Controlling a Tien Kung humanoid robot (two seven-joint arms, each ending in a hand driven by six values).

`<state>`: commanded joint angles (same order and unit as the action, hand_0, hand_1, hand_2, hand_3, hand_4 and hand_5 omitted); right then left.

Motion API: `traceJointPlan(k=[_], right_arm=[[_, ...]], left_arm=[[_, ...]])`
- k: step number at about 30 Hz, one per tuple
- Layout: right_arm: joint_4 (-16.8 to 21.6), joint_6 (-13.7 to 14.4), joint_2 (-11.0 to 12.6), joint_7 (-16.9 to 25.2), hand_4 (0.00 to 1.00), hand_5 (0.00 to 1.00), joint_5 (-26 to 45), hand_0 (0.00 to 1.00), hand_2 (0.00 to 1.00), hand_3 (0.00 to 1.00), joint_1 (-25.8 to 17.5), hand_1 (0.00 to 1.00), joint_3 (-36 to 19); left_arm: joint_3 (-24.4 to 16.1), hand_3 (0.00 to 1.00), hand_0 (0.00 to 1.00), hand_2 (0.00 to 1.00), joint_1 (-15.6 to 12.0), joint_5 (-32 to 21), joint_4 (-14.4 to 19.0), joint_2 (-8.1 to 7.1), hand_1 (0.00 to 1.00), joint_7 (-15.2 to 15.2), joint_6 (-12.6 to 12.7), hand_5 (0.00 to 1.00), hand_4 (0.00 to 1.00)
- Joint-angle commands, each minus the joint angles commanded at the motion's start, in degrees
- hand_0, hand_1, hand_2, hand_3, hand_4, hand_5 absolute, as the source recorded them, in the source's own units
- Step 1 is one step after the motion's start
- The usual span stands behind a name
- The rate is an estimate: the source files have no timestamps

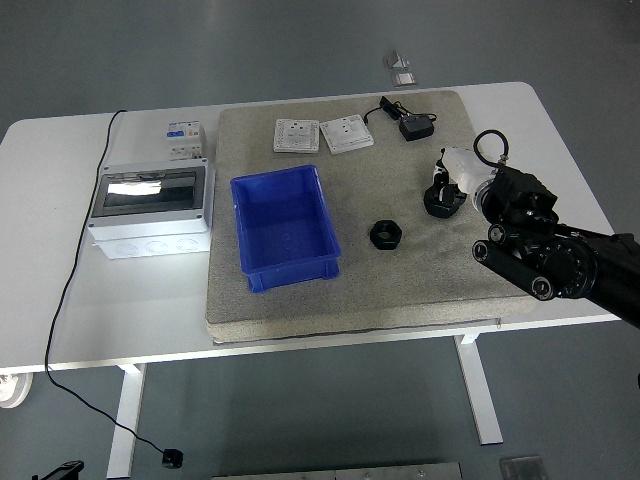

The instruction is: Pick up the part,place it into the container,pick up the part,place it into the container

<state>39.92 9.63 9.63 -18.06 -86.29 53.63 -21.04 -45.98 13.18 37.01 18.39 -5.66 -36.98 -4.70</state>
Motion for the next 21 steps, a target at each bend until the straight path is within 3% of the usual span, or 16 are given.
traceJointPlan(k=[8,9,14,15,18,21], right_arm=[[3.26,1.54,1.56,0.39,0.998,0.532,-1.56,0.967,0.968,0.995,-0.84,0.97,-5.79],[3.85,2.33,1.83,0.84,0.998,0.856,-1.26,0.955,0.932,0.998,-0.93,0.931,-6.91],[5.89,7.48,3.09,5.06,0.998,0.856,3.86,0.955,0.932,0.998,-1.73,0.931,-12.42],[6.44,8.83,3.44,6.47,0.998,0.998,5.54,0.914,0.841,0.75,-2.18,0.852,-13.84],[8.44,11.53,4.24,10.04,0.998,0.998,10.5,0.914,0.841,0.75,-3.81,0.852,-17.37],[11.57,12.47,5.0,14.15,0.998,0.998,16.87,0.914,0.841,0.75,-6.04,0.852,-21.33]], left_arm=[[-0.16,0.844,0.752,0.761,-0.2,-0.31,0.08,-0.21,0.748,0.0,0.18,0.998,0.941],[-0.17,0.84,0.752,0.761,-0.22,-0.36,0.1,-0.24,0.747,0.0,0.2,0.998,0.942],[-0.18,0.84,0.752,0.761,-0.29,-0.67,0.2,-0.26,0.747,0.0,0.24,0.998,0.942],[-0.16,0.837,0.752,0.76,-0.3,-0.81,0.23,-0.26,0.748,0.0,0.26,0.998,0.946],[-0.13,0.837,0.752,0.76,-0.35,-1.13,0.29,-0.26,0.748,0.0,0.34,0.998,0.946],[-0.15,0.837,0.752,0.76,-0.5,-1.29,0.33,-0.26,0.748,0.0,0.39,0.998,0.946]])
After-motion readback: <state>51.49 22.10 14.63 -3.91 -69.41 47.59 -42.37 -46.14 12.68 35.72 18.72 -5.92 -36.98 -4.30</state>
